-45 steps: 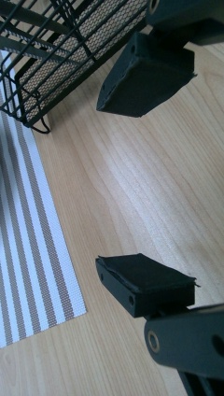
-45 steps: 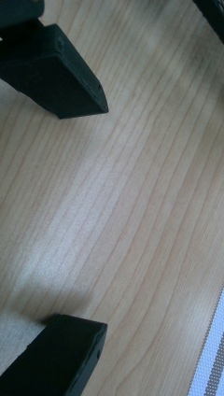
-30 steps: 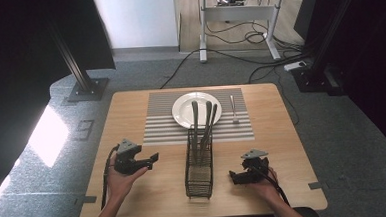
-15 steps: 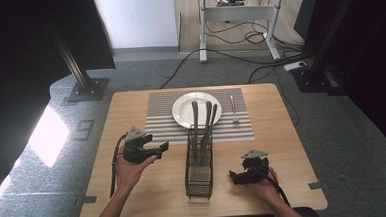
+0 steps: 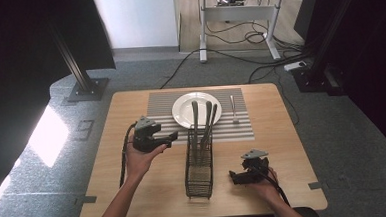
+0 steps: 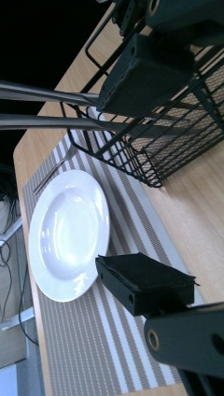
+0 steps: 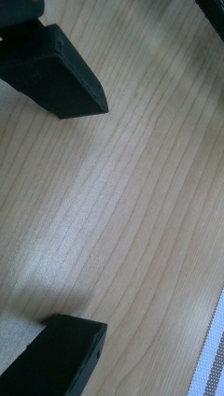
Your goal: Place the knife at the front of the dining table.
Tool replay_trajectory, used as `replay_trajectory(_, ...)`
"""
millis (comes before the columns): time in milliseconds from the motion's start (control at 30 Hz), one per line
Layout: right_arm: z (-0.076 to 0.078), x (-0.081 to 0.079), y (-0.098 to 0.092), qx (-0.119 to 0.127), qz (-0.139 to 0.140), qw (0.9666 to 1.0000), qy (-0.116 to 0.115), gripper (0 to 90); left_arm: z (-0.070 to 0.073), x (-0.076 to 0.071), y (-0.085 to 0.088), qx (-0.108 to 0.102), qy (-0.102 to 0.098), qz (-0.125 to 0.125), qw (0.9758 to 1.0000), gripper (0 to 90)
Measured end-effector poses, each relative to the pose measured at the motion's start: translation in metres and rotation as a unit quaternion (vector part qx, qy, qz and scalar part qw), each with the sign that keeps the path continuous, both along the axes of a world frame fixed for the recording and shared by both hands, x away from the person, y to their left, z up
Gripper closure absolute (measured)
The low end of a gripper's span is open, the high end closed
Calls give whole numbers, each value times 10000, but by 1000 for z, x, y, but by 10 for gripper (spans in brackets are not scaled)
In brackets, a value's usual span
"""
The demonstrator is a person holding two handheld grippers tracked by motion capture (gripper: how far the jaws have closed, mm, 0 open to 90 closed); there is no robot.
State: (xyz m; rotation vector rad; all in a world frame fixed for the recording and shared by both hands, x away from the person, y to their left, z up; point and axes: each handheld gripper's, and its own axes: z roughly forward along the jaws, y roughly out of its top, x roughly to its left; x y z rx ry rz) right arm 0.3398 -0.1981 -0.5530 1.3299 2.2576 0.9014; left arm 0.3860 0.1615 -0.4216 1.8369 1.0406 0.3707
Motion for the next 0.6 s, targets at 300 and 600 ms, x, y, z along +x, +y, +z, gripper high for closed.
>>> replay_trajectory(300,0,0,0,-2,15,10000,4,0,4,11,-13,-37,29,-42,10000,213)
replay_trajectory(600,0,0,0,-7,24,10000,6,0,7,15,-24,1,42,-126,9999,210)
